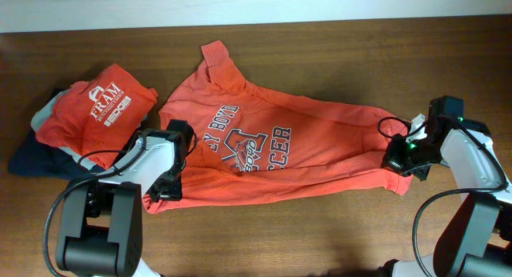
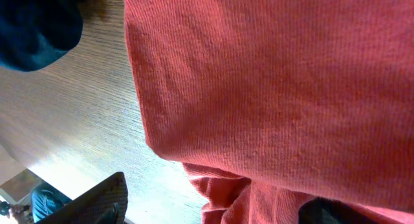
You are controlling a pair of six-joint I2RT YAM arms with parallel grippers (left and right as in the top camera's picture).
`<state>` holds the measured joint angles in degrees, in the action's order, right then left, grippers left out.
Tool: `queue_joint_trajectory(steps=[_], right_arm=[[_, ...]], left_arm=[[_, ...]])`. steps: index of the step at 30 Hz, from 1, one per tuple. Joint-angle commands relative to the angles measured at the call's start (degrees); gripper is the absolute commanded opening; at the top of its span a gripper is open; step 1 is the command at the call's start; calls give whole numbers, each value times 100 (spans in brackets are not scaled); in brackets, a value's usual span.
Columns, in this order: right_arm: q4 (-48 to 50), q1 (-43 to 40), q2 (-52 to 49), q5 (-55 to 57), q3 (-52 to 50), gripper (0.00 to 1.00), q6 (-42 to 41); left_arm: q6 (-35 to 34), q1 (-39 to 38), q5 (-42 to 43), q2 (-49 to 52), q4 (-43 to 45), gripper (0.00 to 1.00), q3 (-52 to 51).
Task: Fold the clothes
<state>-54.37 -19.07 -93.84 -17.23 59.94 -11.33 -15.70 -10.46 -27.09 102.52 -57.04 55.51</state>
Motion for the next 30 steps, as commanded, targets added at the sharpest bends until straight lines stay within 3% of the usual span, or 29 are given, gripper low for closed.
queue_joint_trajectory(steps=[1,6,15,27,28,29,30], right_arm=[[-114,37,13,315,72,5,61],[-358,37,13,317,72,11,59],[-378,37,13,310,72,4,59],[1410,37,9,-55,72,5,-267],[1486,37,7,-50,72,7,-264],[1558,37,2,-48,72,16,-264],[1596,37,-2,-48,72,35,-264]], left_arm=[[-140,-24,667,195,186,77,-103],[-140,-24,667,195,188,77,-103],[-140,-24,667,195,188,77,-103],[-140,-24,625,195,232,77,-103],[-140,-24,625,195,234,77,-103],[-140,-24,625,195,234,77,-103],[-140,-24,625,195,234,77,-103]])
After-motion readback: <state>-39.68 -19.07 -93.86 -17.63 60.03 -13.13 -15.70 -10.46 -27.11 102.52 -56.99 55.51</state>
